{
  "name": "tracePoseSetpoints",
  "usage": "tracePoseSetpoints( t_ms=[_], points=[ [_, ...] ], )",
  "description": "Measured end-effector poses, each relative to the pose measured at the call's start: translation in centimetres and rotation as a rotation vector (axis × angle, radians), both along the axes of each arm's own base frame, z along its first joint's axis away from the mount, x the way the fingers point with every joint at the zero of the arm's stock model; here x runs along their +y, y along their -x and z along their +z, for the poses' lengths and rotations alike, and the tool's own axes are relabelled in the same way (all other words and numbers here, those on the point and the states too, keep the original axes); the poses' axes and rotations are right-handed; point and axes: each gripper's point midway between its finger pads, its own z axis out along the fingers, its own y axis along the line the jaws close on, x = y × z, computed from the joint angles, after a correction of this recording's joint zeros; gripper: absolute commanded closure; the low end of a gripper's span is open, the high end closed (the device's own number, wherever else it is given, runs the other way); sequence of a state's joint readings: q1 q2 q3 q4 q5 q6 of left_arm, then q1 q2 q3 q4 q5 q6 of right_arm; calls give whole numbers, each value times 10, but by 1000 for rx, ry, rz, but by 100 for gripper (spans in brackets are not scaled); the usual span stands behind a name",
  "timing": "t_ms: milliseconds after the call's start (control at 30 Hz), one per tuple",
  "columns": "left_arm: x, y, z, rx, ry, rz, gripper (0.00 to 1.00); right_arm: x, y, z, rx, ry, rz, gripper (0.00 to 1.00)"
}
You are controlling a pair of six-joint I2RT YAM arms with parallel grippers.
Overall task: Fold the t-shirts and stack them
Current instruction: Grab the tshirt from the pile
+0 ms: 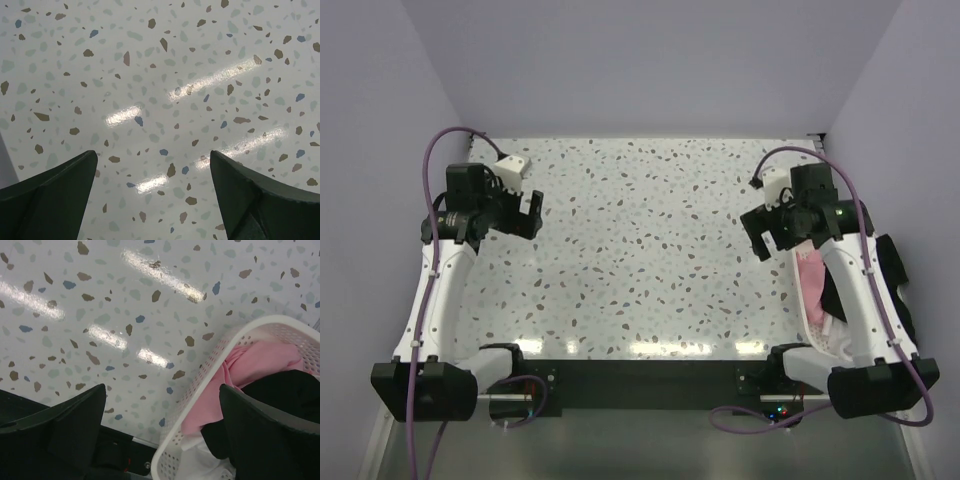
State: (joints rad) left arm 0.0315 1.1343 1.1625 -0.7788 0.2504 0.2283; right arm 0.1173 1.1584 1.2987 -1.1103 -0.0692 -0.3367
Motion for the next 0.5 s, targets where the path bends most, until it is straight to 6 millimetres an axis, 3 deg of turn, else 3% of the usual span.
tracePoseSetpoints(
  t_ms=[133,233,400,500],
  points=[
    [-5,-1,-1,4,18,-27,0,-8,-6,13,30,54,40,1],
    [-9,-4,-5,19,24,-57,0,-29,-17,28,34,76,15,1],
    [-17,-11,-8,35,30,-106,0,-107,-40,53,24,127,-136,1],
    [-19,-13,-6,31,33,-123,0,-149,-46,57,28,155,-197,1]
  ],
)
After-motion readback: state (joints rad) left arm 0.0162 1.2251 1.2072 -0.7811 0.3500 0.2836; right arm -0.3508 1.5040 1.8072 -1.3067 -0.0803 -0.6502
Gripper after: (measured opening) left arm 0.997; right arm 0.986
